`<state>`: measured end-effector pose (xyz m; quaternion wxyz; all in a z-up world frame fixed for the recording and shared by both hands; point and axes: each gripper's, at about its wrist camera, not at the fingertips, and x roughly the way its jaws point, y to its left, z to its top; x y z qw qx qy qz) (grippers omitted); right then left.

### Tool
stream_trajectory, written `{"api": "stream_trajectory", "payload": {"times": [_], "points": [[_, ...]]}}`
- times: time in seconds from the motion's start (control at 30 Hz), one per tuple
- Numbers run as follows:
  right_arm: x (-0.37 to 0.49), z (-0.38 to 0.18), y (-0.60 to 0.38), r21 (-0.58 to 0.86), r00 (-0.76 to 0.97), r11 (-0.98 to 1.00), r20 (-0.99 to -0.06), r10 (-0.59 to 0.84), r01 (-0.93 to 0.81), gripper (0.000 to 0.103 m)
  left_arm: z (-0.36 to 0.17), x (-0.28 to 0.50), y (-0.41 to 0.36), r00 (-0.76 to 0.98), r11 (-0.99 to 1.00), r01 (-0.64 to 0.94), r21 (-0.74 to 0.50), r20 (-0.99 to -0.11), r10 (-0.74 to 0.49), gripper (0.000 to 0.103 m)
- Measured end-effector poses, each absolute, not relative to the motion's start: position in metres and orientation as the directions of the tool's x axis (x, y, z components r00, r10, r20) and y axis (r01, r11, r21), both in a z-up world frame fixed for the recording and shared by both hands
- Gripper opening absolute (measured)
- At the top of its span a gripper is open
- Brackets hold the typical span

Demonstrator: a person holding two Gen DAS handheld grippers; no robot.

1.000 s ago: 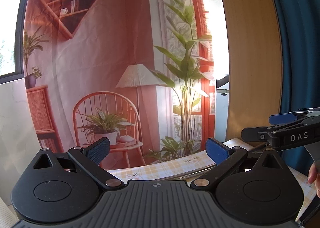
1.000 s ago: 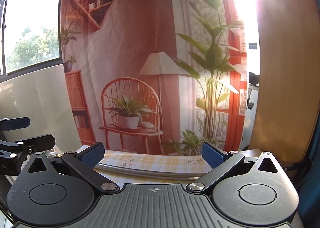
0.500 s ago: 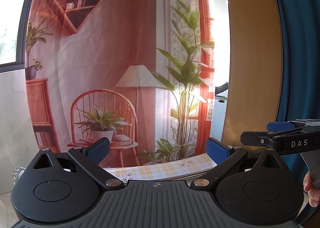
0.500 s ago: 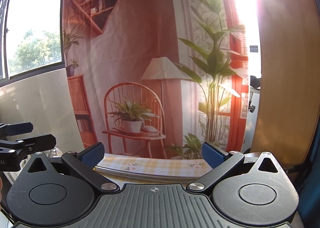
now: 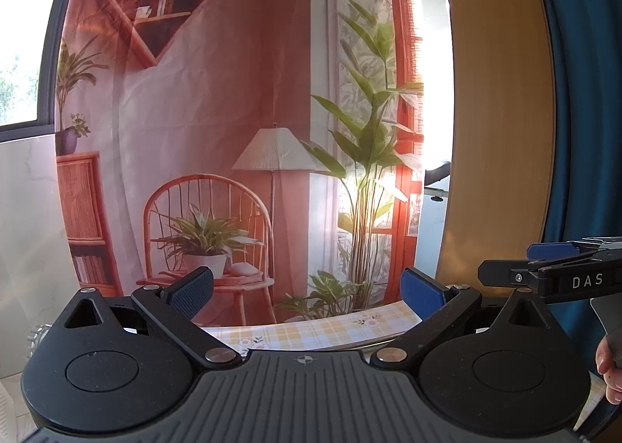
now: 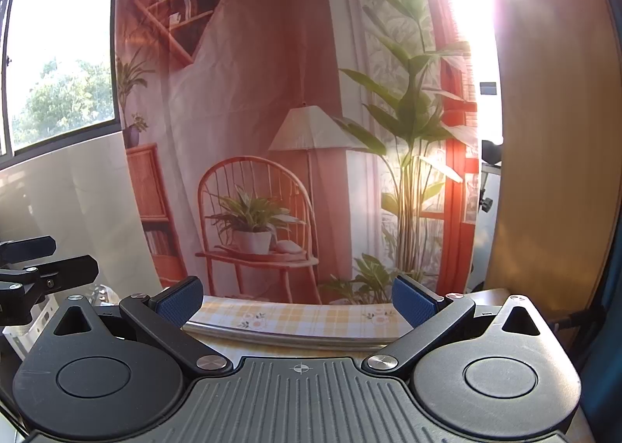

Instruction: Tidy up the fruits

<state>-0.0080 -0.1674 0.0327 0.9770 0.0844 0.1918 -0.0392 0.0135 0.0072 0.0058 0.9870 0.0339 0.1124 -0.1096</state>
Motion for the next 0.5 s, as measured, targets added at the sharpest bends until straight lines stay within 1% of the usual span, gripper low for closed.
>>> {"api": "stream_trajectory", "payload": {"times": [0.5], "points": [[-0.0079, 0.0326, -0.1677, 0.153, 0.923, 0.982, -0.383, -0.044, 0.111, 0.103, 0.0054, 0.0117, 0.0096, 0.952, 0.974, 0.224, 0.043, -0.224, -0.209, 0.103]]}}
